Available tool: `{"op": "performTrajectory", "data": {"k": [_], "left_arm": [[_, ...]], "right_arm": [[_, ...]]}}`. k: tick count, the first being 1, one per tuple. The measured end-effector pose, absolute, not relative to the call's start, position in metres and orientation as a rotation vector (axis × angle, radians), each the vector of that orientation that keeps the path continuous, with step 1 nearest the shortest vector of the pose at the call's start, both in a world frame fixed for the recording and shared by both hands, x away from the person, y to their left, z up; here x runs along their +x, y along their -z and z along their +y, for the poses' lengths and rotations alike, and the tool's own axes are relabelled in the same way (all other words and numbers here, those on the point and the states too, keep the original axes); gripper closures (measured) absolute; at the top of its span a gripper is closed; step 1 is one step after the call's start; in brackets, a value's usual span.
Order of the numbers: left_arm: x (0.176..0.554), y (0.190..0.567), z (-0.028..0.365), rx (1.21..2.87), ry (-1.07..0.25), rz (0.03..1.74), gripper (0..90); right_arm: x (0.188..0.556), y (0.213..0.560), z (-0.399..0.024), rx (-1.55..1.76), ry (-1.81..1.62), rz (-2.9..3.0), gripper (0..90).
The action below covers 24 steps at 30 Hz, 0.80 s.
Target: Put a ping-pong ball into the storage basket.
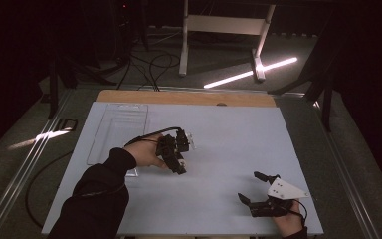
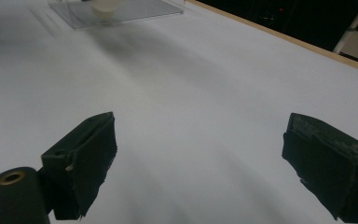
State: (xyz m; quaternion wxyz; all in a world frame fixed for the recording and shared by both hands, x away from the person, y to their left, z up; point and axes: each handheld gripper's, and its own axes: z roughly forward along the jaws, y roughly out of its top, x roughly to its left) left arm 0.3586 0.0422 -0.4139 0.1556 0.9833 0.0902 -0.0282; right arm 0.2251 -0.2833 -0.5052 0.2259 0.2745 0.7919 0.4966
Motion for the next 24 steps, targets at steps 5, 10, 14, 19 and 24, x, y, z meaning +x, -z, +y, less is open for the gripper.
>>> {"op": "performTrajectory", "data": {"k": [5, 10, 14, 19, 24], "left_arm": [[0.358, 0.403, 0.046, 2.794, 0.073, 0.235, 52.1], [0.357, 0.396, 0.047, 2.792, 0.071, 0.218, 52.1], [0.355, 0.389, 0.048, 2.790, 0.071, 0.198, 52.2], [0.355, 0.384, 0.051, 2.783, 0.065, 0.198, 52.2], [0.358, 0.379, 0.053, 2.782, 0.061, 0.209, 52.2]], "right_arm": [[0.224, 0.505, -0.283, 0.757, -1.365, 2.184, 9.8], [0.225, 0.505, -0.283, 0.756, -1.368, 2.185, 9.8], [0.224, 0.505, -0.283, 0.755, -1.367, 2.184, 9.8], [0.224, 0.505, -0.282, 0.755, -1.364, 2.186, 9.8], [0.225, 0.505, -0.282, 0.755, -1.368, 2.191, 9.8]]}}
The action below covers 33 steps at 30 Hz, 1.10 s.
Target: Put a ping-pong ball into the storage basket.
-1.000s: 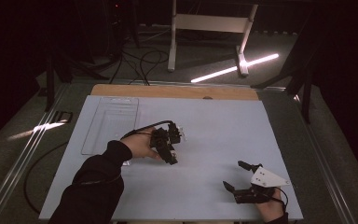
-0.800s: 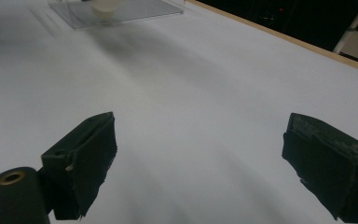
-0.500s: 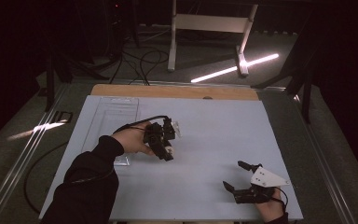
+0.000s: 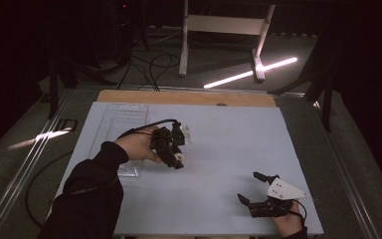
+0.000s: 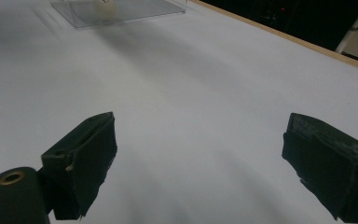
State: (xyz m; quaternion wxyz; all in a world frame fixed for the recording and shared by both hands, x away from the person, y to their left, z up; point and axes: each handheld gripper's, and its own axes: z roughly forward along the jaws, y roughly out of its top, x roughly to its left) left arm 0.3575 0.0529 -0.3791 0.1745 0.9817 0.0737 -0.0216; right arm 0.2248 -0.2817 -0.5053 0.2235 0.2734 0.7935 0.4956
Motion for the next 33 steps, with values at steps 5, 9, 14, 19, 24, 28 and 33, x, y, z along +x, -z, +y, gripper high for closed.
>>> {"op": "performTrajectory", "data": {"k": [5, 9, 14, 19, 24, 28, 33], "left_arm": [[0.360, 0.372, 0.057, 2.775, 0.028, 0.221, 52.2], [0.361, 0.365, 0.061, 2.760, 0.016, 0.203, 52.1], [0.362, 0.359, 0.068, 2.744, -0.009, 0.207, 52.1], [0.364, 0.351, 0.078, 2.735, -0.031, 0.226, 52.2], [0.369, 0.348, 0.088, 2.732, -0.047, 0.261, 52.1], [0.372, 0.347, 0.100, 2.733, -0.053, 0.300, 52.2], [0.375, 0.345, 0.111, 2.725, -0.080, 0.339, 52.2]], "right_arm": [[0.225, 0.505, -0.282, 0.754, -1.370, 2.189, 9.8], [0.225, 0.505, -0.282, 0.751, -1.374, 2.191, 9.8], [0.225, 0.505, -0.282, 0.754, -1.373, 2.191, 9.8], [0.225, 0.506, -0.281, 0.754, -1.374, 2.193, 9.7], [0.225, 0.506, -0.281, 0.750, -1.370, 2.195, 9.8], [0.225, 0.506, -0.281, 0.748, -1.371, 2.195, 9.7], [0.225, 0.506, -0.281, 0.751, -1.372, 2.197, 9.7]]}}
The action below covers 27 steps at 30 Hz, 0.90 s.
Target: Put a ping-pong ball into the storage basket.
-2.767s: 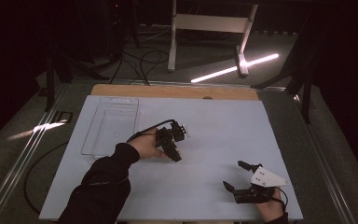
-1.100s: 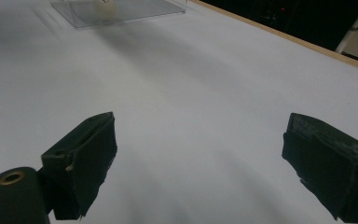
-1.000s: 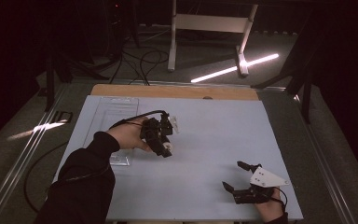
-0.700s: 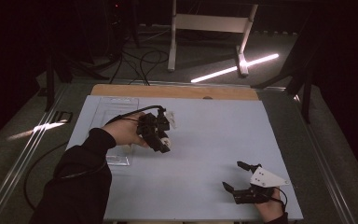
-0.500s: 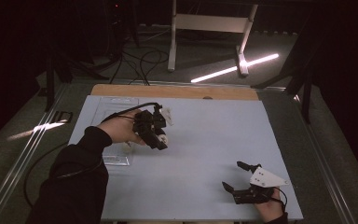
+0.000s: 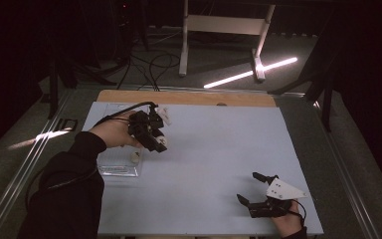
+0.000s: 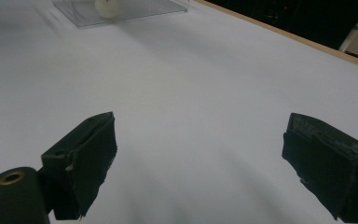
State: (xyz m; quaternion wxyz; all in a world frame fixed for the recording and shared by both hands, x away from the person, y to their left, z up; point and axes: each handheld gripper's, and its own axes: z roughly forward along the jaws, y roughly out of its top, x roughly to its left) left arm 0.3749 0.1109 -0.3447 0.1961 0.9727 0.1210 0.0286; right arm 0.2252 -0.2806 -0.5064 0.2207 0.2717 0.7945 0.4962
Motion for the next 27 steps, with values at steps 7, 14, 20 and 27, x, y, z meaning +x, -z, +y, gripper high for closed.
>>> {"op": "performTrajectory", "data": {"k": [7, 14, 20, 27], "left_arm": [[0.381, 0.344, 0.129, 2.728, -0.105, 0.419, 52.2], [0.387, 0.344, 0.143, 2.724, -0.137, 0.487, 52.2], [0.394, 0.347, 0.161, 2.704, -0.174, 0.587, 52.2], [0.401, 0.352, 0.169, 2.673, -0.245, 0.693, 52.2]], "right_arm": [[0.225, 0.506, -0.280, 0.752, -1.371, 2.199, 9.8], [0.225, 0.506, -0.280, 0.752, -1.368, 2.200, 9.8], [0.225, 0.506, -0.281, 0.747, -1.365, 2.197, 9.7], [0.225, 0.507, -0.280, 0.747, -1.361, 2.203, 9.8]]}}
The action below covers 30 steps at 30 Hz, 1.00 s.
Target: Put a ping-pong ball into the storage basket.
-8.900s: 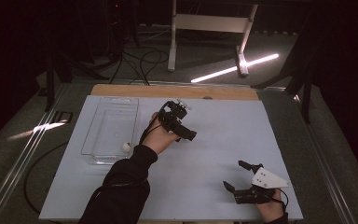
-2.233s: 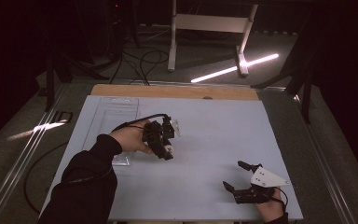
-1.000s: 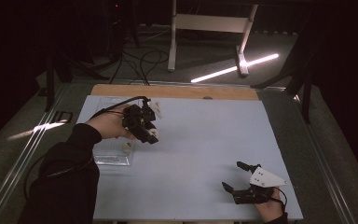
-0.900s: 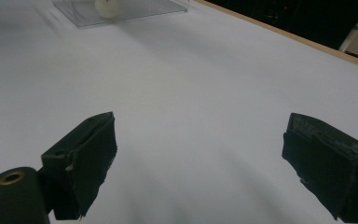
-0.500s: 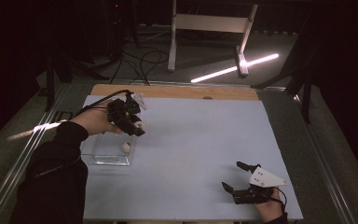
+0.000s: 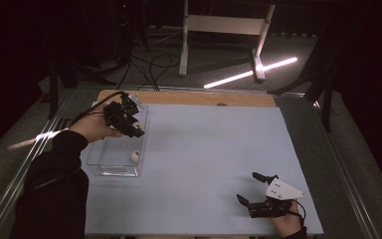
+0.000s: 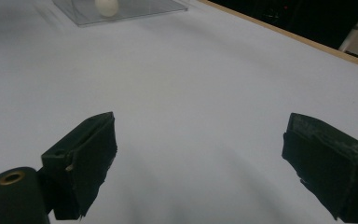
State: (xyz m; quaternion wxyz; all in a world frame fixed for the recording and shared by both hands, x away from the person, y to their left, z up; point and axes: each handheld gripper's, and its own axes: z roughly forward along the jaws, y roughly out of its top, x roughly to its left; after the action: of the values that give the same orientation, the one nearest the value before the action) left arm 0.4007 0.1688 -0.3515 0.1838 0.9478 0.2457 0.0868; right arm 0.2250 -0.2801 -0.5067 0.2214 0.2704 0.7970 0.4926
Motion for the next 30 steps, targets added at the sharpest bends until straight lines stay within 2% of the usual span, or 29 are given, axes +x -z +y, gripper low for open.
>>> {"op": "performTrajectory", "data": {"k": [9, 17, 30], "left_arm": [[0.410, 0.369, 0.179, 2.640, -0.234, 0.814, 52.2], [0.415, 0.382, 0.182, 2.596, -0.288, 0.900, 52.0], [0.421, 0.405, 0.188, 2.565, -0.267, 1.013, 51.9]], "right_arm": [[0.225, 0.507, -0.281, 0.752, -1.363, 2.202, 9.7], [0.225, 0.507, -0.281, 0.748, -1.361, 2.202, 9.8], [0.225, 0.507, -0.281, 0.753, -1.360, 2.203, 9.8]]}}
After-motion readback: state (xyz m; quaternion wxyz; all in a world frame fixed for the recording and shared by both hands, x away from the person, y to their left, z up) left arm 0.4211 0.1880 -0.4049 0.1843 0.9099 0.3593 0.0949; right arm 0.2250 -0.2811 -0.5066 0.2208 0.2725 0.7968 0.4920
